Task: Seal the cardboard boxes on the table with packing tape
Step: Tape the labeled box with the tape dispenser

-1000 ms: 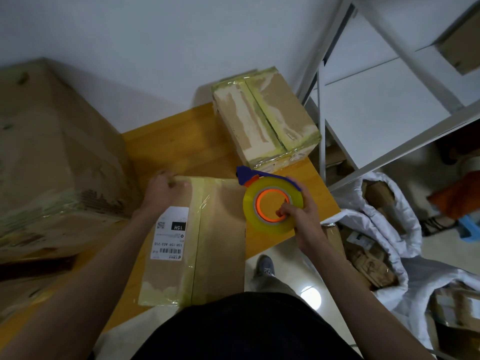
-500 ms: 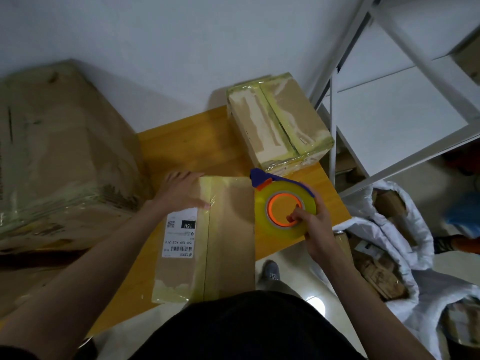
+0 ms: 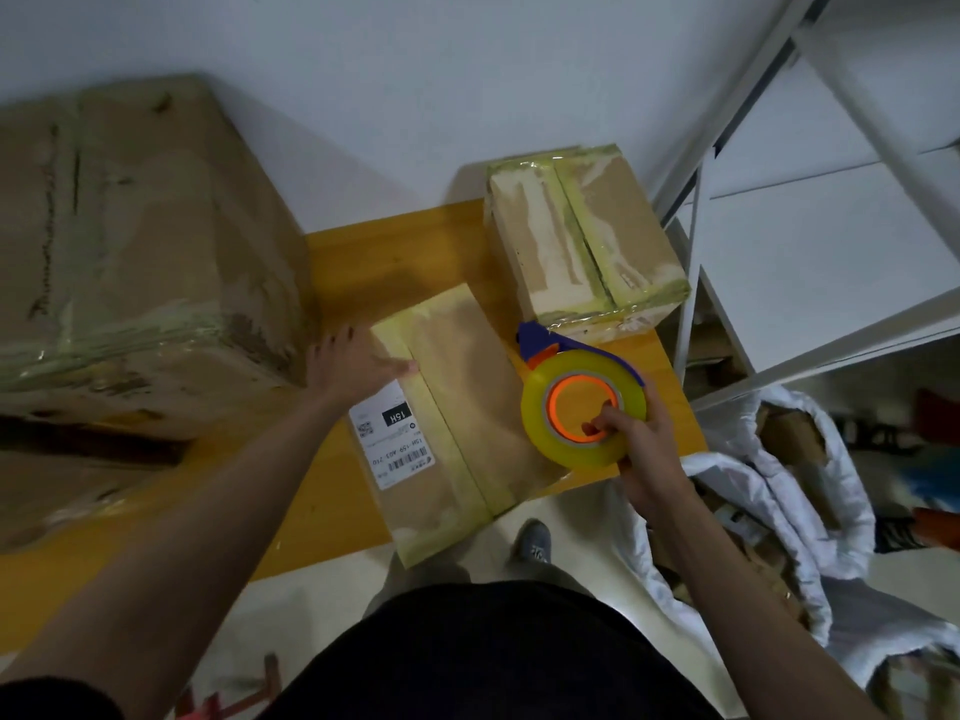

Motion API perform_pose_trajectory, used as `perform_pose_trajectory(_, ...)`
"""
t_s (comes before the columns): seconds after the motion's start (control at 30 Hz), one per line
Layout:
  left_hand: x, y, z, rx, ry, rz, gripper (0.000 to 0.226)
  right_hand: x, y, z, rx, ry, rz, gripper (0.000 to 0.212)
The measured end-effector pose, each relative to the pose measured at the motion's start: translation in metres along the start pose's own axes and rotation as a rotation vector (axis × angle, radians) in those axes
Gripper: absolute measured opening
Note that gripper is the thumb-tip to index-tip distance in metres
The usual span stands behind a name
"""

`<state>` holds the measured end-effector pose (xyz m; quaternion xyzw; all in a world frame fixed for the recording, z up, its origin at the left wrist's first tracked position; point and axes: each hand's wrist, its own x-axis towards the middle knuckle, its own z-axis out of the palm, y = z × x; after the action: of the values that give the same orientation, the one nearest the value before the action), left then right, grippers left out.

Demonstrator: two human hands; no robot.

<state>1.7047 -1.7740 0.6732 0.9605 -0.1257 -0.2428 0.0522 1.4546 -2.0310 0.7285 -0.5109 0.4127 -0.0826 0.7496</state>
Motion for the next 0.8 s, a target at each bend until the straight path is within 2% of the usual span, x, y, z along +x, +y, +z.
perform_pose_trajectory(0.07, -0.007, 0.002, 0.004, -0.042, 0.007, 0.055, 0.103, 0.001, 0.004, 0.0, -0.007, -0.017, 0.013, 0.068)
perform_pose_trajectory(0.17, -0.012, 0.004, 0.02, -0.026, 0.027, 0.245, 0.072, 0.0, 0.012, 0.001, -0.016, -0.027, 0.014, 0.066)
perform_pose_trajectory(0.23, -0.009, 0.003, 0.026, 0.018, 0.016, 0.266, 0.063, -0.001, 0.018, -0.001, -0.015, -0.045, 0.005, 0.065)
perform_pose_trajectory(0.33, -0.006, 0.004, 0.026, 0.061, -0.001, 0.262, 0.061, -0.003, 0.026, 0.0, -0.029, -0.058, 0.006, 0.066)
perform_pose_trajectory(0.43, -0.021, 0.014, 0.038, 0.017, 0.066, 0.254, 0.061, -0.006, 0.033, 0.004, -0.03, -0.064, -0.009, 0.068)
perform_pose_trajectory(0.57, -0.073, 0.033, 0.087, -0.085, 0.171, 0.279, 0.067, -0.009, 0.038, 0.01, -0.039, -0.074, -0.014, 0.069)
perform_pose_trajectory(0.7, -0.126, 0.052, 0.123, -0.02, 0.216, 0.382, 0.071, -0.009, 0.039, 0.012, -0.02, -0.06, 0.006, 0.071)
perform_pose_trajectory(0.8, -0.146, 0.06, 0.137, -0.005, 0.224, 0.364, 0.078, -0.007, 0.042, 0.009, 0.01, -0.053, 0.032, 0.069)
